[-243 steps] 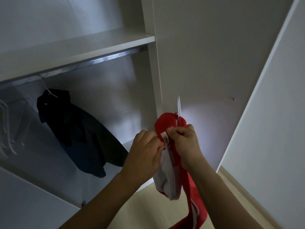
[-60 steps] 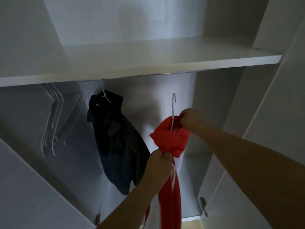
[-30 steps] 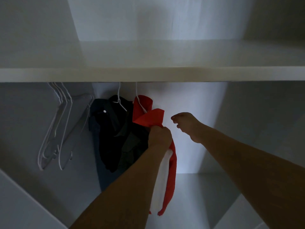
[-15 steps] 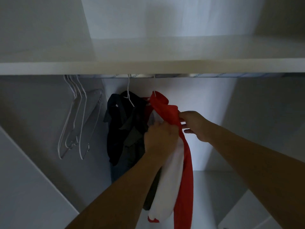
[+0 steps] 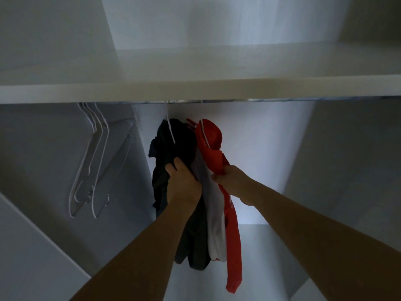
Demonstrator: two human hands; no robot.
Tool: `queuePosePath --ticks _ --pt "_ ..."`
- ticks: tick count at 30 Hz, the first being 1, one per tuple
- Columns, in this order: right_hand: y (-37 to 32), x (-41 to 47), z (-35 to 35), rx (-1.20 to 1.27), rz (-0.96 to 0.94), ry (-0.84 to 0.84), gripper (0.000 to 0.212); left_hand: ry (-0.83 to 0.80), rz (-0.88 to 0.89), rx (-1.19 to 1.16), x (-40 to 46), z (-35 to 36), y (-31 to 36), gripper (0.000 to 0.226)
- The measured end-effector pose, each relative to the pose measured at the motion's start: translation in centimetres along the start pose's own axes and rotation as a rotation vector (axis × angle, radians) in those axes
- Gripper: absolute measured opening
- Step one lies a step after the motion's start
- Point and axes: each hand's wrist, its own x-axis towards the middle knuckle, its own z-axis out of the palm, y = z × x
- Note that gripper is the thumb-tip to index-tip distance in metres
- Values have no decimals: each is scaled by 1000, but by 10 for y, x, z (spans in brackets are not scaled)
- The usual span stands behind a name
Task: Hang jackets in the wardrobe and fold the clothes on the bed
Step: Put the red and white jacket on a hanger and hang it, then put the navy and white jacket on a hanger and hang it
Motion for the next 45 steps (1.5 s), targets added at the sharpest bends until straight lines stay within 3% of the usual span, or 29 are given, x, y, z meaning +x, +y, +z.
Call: queuePosePath --ticks 5,8,12,18,26,32,37,45 --pt "-9 -9 4 12 20 0 17 -130 -34 100 -3 -21 0 78" --pt "-16 -39 -11 -21 31 76 14 -100 26 179 -20 -43 11 59" --pt "-14 -122 -35 -178 69 235 52 -77 269 277 -70 -70 38 44" --pt "22 -255 -63 -394 173 379 56 -231 769 365 -131 -53 75 47" --pt "85 -410 -61 -342 547 615 57 -565 1224 283 -233 -2 150 33" --pt "105 -549 -34 -280 734 851 57 -742 1546 148 -369 0 193 48" --pt "117 -703 12 -221 907 1061 55 -818 1768 63 -517 -28 208 38" --pt "124 -1011 164 -93 1210 1340 55 -994 2071 -114 -830 -115 171 43"
